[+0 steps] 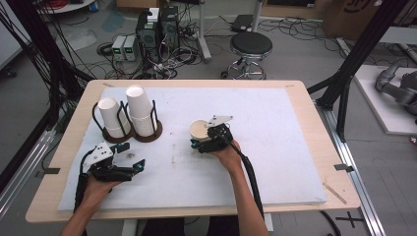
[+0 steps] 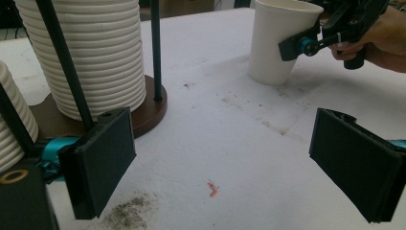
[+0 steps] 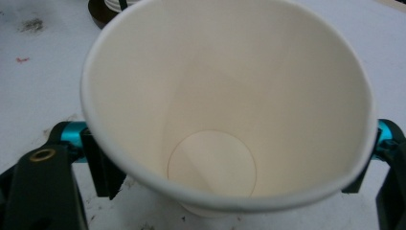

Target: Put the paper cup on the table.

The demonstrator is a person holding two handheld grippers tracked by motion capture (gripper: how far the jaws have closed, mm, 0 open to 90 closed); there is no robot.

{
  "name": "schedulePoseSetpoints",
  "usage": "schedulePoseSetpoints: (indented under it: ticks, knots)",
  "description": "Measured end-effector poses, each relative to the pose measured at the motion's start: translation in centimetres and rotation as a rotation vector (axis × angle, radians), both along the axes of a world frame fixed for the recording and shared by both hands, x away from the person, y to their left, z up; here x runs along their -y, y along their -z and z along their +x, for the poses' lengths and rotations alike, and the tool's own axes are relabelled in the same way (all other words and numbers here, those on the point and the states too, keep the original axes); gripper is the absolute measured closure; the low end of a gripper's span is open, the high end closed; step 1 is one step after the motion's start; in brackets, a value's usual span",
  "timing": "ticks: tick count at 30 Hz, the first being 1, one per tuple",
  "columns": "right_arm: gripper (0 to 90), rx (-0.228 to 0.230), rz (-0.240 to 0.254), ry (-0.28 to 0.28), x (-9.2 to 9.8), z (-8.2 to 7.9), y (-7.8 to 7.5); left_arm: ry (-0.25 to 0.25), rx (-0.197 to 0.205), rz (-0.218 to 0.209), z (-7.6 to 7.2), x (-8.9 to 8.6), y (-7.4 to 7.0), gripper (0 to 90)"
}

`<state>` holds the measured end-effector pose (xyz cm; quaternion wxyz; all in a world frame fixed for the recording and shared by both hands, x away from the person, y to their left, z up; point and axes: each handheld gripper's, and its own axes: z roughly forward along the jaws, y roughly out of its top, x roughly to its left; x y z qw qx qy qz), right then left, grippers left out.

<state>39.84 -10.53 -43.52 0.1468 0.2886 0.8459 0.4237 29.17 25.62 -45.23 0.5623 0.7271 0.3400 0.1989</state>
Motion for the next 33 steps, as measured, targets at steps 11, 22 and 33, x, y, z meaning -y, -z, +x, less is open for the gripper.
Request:
schedulePoseSetpoints:
  ticks: [11,22,33]
  knots:
    - [17.8,-0.015,-0.007,0.002,1.5,-0.9,0.6,-0.001,-0.001,0.003,0.0,0.0,0.0,8.4]
    - [17.8,0.003,-0.004,0.013,3.7,-2.3,0.5,0.001,0.002,0.002,0.0,0.0,0.0,8.4]
    - [17.9,0.031,-0.001,0.060,7.8,-4.1,0.0,0.000,0.005,0.004,-0.1,0.1,0.0,8.4]
